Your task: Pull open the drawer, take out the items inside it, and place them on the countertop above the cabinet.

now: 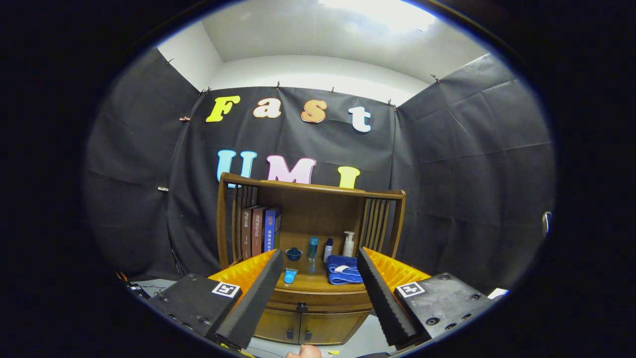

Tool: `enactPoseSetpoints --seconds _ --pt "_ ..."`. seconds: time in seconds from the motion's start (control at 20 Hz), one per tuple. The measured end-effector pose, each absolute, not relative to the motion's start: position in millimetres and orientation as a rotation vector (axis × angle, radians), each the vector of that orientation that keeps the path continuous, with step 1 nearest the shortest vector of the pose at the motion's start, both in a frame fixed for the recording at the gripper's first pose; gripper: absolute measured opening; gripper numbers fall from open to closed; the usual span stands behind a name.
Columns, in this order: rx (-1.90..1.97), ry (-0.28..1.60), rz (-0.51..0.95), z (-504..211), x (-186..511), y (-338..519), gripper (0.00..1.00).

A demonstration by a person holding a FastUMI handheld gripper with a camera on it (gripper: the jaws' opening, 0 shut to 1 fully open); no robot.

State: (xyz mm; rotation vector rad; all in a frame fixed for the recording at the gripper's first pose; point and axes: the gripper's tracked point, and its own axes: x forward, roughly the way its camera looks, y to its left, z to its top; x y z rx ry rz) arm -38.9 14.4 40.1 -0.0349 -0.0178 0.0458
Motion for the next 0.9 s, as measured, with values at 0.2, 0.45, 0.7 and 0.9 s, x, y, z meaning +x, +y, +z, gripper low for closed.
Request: enactPoseSetpoints --seconds 0.2,0.45,0.7,0.9 --pt "-0.030 -0.016 0.044 40.2 -39.6 15.8 0.98" --pt "-0.025 -0.016 0.042 38.8 -39.7 17.1 0.98" --pt "-0.024 -0.015 0.047 36.1 -40.8 20.2 0.98" --pt "-0.024 -0.010 0.052 33.0 -40.6 23.8 0.98"
